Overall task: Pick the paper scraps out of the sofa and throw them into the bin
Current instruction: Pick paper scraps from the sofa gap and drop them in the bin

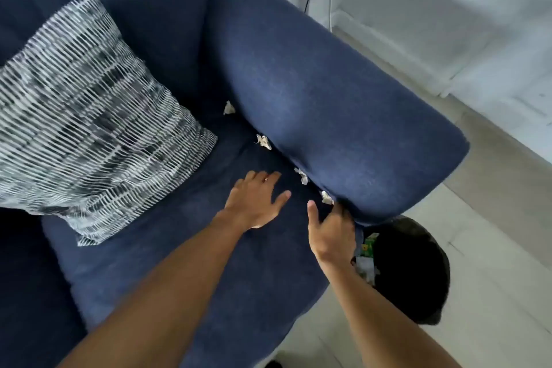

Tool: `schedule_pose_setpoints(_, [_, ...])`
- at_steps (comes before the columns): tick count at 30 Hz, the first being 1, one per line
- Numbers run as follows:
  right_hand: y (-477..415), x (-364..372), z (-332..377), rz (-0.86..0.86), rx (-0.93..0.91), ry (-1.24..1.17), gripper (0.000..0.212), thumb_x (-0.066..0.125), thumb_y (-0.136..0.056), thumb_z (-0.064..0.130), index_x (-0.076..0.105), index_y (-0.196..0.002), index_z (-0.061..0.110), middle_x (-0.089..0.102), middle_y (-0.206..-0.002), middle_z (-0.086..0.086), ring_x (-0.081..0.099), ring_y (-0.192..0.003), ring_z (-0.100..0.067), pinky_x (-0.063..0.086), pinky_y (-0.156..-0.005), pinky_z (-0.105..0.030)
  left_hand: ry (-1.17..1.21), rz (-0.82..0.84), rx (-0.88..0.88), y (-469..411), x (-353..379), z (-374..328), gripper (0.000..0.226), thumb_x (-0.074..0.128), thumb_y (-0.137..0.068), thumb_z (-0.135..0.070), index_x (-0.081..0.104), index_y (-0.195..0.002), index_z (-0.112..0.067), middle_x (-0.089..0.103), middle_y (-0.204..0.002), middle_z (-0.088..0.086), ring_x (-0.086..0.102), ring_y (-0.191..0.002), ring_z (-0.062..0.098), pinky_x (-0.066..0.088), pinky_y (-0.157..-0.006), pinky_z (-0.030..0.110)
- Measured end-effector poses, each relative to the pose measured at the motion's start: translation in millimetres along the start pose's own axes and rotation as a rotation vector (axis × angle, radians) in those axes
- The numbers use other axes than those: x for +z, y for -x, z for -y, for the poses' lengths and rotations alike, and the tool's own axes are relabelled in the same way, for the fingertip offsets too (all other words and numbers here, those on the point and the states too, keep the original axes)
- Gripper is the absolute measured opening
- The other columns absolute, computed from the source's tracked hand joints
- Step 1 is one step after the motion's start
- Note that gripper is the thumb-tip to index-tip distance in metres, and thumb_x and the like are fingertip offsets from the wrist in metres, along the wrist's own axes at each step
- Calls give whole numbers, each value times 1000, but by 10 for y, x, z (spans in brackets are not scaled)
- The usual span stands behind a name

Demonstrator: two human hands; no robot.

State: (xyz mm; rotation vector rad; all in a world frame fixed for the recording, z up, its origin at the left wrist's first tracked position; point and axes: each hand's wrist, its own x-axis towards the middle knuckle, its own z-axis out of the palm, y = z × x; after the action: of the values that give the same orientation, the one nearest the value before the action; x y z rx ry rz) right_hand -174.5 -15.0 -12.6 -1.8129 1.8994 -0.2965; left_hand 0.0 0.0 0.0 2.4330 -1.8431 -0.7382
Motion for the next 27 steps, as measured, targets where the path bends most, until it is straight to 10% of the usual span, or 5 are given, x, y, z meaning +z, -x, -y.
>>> schedule_pose_setpoints(11, [-288,582,-199,-280,187,-295,53,54,-89,64,73,-95,15,74,-82,-8,69,-80,-32,47,-65,-33,-43,-199,-30,-697,626,-343,56,48,-91,-65,65,-123,-23,58,-127,0,45,-118,27,37,-95,40])
schedule_pose_setpoints(27, [-442,470,-131,-119,493,-334,22,64,-89,43,78,-88,25,74,-86,-4,67,-84,-31,51,-69,-35,208,-287,-80,-691,573,-363,20,60,-98,-30,72,-106,-16,63,-115,3,54,-108,28,39,-93,41])
